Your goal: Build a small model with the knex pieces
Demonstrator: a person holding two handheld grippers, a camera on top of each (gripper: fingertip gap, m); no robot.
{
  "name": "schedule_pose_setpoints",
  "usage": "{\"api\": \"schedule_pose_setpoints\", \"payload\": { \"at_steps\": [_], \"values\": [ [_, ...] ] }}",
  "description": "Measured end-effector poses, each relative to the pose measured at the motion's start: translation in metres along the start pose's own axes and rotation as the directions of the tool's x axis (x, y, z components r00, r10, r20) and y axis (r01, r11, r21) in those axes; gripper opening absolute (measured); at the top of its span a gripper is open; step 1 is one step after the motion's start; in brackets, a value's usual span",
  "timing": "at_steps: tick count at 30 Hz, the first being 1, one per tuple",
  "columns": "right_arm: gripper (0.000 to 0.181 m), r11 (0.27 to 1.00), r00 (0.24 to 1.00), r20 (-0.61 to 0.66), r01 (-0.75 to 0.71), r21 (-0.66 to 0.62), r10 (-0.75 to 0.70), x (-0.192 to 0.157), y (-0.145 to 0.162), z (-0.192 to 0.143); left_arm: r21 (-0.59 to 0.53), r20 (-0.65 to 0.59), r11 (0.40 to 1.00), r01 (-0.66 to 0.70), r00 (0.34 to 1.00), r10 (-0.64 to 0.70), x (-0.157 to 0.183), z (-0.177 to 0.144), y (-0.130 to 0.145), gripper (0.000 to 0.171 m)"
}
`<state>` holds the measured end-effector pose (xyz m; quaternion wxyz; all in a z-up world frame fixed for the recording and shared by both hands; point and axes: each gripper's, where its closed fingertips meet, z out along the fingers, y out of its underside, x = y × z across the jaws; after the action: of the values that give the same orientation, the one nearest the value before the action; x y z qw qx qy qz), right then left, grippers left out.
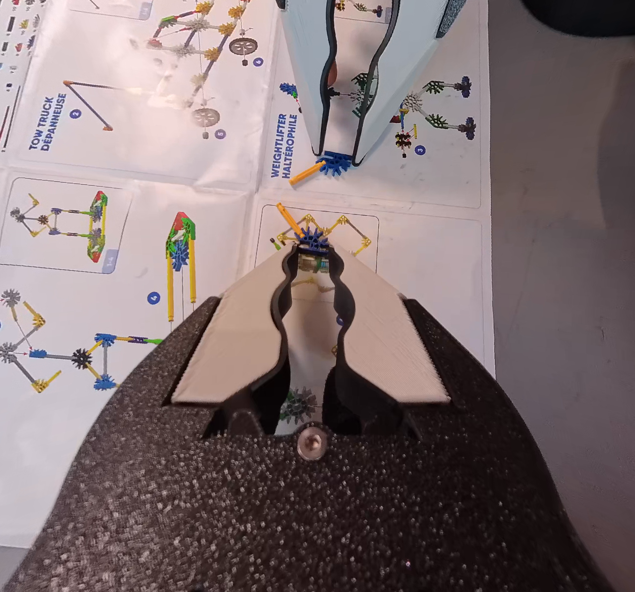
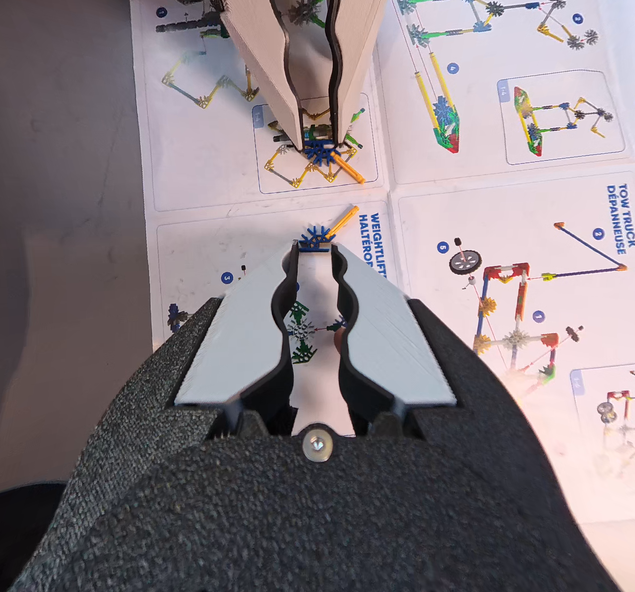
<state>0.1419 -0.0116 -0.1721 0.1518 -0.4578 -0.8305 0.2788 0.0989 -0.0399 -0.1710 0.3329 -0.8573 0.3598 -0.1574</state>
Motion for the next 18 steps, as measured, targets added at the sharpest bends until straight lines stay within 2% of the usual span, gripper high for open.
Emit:
{"api": "schedule_pose_setpoints", "payload": {
  "at_steps": [6,11,18],
  "values": [
    [0.019,1.0,1.0,0.009,-0.004,0.008,0.004,0.002,-0.001,0.001,0.011,-0.007,1.0,0.009,1.0,-0.009,0.0,-0.001,0.003,0.017],
    [0.022,0.999,1.0,-0.012,-0.015,0.041,0.016,0.005,-0.005,-0.003,0.057,-0.004,0.998,0.023,1.0,-0.023,-0.001,-0.005,-0.002,0.024],
    [0.028,0.967,0.986,-0.142,-0.047,0.251,0.085,0.026,-0.033,-0.036,0.218,0.074,0.974,0.054,0.995,-0.072,-0.018,-0.028,-0.02,0.032]
  ]
}}
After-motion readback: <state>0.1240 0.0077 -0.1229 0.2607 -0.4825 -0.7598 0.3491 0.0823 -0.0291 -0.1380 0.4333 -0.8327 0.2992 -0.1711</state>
